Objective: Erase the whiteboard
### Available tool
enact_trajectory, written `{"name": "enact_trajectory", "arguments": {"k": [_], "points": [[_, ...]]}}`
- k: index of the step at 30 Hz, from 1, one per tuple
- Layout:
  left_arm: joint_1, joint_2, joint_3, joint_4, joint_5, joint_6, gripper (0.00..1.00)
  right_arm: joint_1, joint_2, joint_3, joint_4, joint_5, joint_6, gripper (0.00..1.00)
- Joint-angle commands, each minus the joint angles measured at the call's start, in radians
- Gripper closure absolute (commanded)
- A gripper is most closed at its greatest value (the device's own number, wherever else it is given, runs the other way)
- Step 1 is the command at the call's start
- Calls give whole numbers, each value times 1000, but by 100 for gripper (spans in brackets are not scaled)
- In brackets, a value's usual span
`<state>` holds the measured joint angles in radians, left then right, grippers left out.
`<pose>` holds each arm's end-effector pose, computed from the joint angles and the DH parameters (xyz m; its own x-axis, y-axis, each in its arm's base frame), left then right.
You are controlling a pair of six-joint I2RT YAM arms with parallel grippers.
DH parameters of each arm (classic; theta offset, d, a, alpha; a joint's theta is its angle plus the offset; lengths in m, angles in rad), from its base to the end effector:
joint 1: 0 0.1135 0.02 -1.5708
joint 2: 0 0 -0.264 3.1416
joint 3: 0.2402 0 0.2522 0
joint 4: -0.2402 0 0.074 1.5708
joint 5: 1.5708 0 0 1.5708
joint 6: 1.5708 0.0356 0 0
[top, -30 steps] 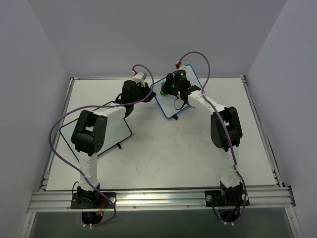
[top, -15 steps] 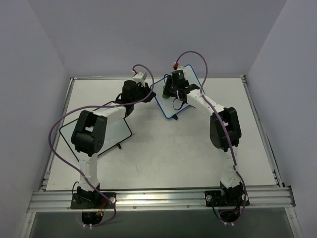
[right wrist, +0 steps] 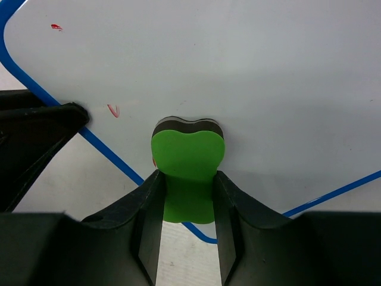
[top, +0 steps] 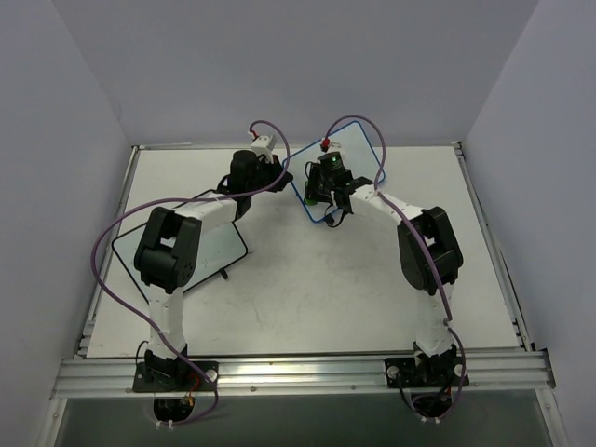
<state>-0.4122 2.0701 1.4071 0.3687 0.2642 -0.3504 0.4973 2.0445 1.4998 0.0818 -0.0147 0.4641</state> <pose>0.4362 -0.2009 0.2104 -0.4610 -0.1601 -0.8729 0.4871 0.7766 -0.3997 0.4208 0.2290 0.2239 -0.5696 0.2001 -0.7972 -0.2612 0.8756 0.4064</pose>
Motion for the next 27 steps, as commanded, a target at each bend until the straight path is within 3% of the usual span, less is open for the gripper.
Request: {"name": "enact_trajectory", "arguments": {"k": [1, 16, 21, 27], "points": [[-57, -8, 7, -97, 43, 128, 98, 26, 55, -50, -57, -34, -38, 100], [-57, -10, 16, -123, 35, 151, 98, 24, 215, 316, -180, -105, -160, 100], [-59, -15, 24, -131, 33, 156, 98, 26, 217, 321, -191, -108, -186, 100], [-59, -16, 32, -136, 33, 157, 98, 27, 160, 194, -195, -88, -249, 100]]}}
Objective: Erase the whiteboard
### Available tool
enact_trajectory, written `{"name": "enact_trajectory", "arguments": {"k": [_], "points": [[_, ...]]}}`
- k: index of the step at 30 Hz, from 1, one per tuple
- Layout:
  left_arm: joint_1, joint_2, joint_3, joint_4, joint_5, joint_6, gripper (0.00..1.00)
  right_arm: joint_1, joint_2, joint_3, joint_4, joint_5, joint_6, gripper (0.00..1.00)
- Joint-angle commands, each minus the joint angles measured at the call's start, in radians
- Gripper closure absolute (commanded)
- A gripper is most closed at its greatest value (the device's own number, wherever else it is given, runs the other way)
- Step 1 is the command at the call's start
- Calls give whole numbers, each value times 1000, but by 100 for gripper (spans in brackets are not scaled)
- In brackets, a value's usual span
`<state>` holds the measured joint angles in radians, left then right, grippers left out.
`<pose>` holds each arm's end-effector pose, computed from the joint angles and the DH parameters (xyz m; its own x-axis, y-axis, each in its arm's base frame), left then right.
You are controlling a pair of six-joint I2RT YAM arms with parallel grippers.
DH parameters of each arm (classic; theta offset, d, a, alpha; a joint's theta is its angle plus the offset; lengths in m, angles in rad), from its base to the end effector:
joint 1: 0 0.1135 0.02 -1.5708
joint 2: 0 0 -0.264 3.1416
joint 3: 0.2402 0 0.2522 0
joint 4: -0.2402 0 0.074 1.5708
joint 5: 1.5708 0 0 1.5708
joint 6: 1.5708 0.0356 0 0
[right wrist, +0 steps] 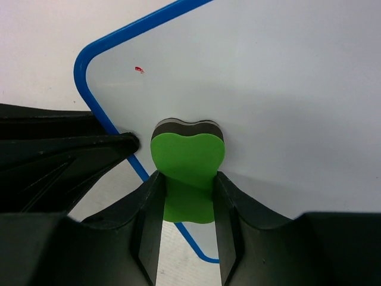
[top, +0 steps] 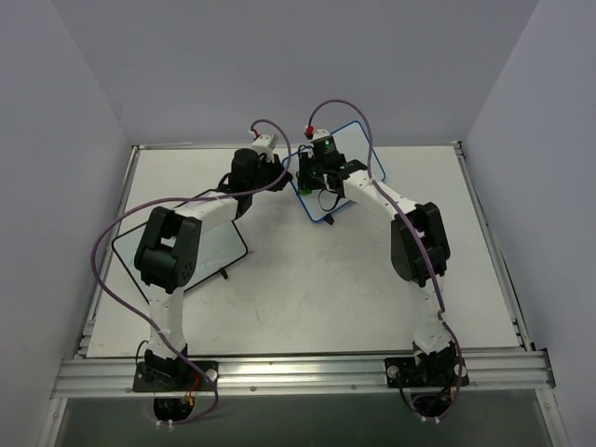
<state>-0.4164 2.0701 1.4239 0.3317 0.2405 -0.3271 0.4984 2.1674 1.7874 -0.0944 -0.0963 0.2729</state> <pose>0.4368 -0.2025 0.2121 -0.4607 -0.1375 -0.8769 0.4773 0.7946 -0.3753 0.4511 0.2494 0.2468 -0.5349 0.0143 -0.8448 -0.4224 0.8614 0.2821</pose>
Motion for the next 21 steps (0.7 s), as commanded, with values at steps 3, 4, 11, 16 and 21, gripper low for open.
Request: {"name": "enact_trajectory", "arguments": {"k": [3, 4, 11, 16, 21], "points": [[-55, -15, 17, -99, 59, 132, 98, 28, 6, -163, -13, 3, -84, 100], [-55, -13, 18, -99, 57, 132, 98, 26, 0, -174, -14, 10, -90, 100], [-62, -18, 12, -92, 56, 129, 98, 25, 22, -122, -60, 24, -121, 100], [-62, -21, 7, -94, 51, 140, 98, 25, 104, 62, -129, 15, -135, 100], [-62, -28, 4, -97, 49, 148, 98, 25, 207, 249, -212, 27, -153, 100]]}}
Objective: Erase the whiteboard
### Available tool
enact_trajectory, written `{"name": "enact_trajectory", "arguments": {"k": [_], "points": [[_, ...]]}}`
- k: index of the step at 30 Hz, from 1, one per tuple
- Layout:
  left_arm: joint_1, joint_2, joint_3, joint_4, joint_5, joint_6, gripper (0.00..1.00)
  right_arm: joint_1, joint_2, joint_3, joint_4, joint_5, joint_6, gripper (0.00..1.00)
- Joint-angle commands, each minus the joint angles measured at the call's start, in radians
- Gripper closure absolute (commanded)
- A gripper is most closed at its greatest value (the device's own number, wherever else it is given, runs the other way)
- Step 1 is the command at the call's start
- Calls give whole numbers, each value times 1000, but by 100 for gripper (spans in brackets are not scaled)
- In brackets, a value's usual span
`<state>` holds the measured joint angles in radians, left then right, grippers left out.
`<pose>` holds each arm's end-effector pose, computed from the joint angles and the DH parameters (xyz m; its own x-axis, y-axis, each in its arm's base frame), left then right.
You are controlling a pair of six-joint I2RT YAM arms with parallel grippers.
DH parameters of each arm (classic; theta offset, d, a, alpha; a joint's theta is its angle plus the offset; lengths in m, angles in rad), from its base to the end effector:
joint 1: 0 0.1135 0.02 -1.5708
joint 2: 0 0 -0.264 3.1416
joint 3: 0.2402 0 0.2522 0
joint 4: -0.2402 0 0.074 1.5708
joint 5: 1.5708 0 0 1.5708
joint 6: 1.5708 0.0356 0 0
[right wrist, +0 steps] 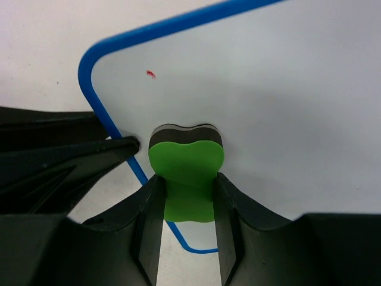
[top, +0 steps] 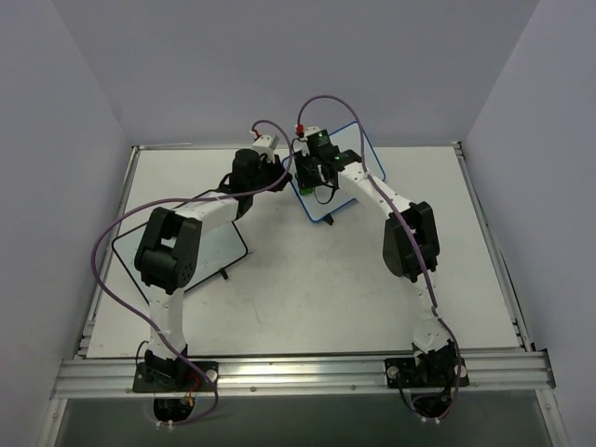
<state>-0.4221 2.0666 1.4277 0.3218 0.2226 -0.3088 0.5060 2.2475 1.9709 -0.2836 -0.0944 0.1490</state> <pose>0.4358 -0.2044 0.2139 -0.4506 -0.1226 -0.8843 0.4765 0.8046 -0.3543 0.4620 0.2598 0.2520 -0.5416 -0.1312 -0.8303 -0.4772 0.8611 0.1753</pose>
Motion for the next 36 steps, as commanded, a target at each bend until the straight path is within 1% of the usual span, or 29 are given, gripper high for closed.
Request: {"name": "enact_trajectory", "arguments": {"k": [1, 5, 9, 22, 33, 36], "points": [[-56, -25, 0, -90, 64, 131, 98, 19, 136, 87, -37, 30, -29, 100], [-58, -28, 2, -89, 66, 132, 98, 19, 176, 198, -65, 44, -34, 100], [-61, -28, 2, -87, 66, 132, 98, 19, 199, 239, -66, 33, -26, 100], [-73, -33, 5, -96, 58, 143, 98, 14, 207, 286, -28, 56, 1, 100], [-90, -39, 11, -110, 43, 157, 98, 11, 247, 390, -61, 59, 6, 100], [-93, -42, 11, -112, 38, 162, 98, 2, 254, 396, -71, 67, 14, 100]]}}
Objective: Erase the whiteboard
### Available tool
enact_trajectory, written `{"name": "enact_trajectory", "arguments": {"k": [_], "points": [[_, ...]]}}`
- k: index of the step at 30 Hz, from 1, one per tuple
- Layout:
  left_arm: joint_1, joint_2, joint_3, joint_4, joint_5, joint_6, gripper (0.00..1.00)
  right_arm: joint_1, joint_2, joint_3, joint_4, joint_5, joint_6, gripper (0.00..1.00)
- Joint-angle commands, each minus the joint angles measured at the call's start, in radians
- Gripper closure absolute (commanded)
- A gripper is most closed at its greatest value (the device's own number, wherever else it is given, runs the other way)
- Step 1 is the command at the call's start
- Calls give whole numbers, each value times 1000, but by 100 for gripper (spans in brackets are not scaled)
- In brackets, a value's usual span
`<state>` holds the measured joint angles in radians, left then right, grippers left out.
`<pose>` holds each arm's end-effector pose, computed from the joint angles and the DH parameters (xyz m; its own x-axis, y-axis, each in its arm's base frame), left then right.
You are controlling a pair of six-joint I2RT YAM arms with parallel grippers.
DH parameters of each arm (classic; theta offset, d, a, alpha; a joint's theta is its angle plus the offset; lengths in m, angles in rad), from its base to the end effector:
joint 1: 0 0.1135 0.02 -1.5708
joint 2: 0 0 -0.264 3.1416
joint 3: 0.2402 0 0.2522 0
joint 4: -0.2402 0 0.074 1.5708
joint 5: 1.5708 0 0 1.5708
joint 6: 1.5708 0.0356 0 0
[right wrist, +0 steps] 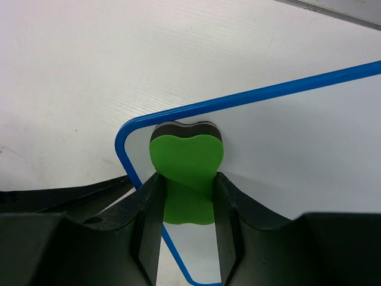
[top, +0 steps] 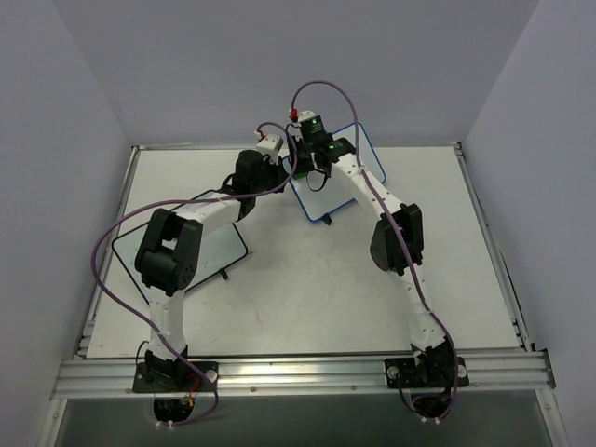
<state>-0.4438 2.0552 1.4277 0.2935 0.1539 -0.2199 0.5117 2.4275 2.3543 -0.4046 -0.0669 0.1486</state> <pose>0.4308 -0.2109 0.2161 -0.4100 -0.0437 -0.9110 0.4772 0.8410 -0.2551 0.4919 0.2790 0.2780 -0.4765 -0.0982 -0.8737 -0.4750 0.8650 0.1619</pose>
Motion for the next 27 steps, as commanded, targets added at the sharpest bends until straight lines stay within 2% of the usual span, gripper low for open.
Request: {"name": "enact_trajectory", "arguments": {"k": [1, 6, 19, 27], "points": [[-72, -32, 10, -83, 104, 71, 98, -9, 74, 14, 47, 42, 19, 100], [-72, -35, 10, -83, 102, 71, 98, -47, 61, -13, 39, 58, 45, 100], [-72, -38, 7, -88, 98, 74, 98, -179, -51, -240, 110, 130, 147, 100], [-73, -40, 10, -85, 96, 68, 98, -159, -79, -262, 127, 108, 143, 100]]}}
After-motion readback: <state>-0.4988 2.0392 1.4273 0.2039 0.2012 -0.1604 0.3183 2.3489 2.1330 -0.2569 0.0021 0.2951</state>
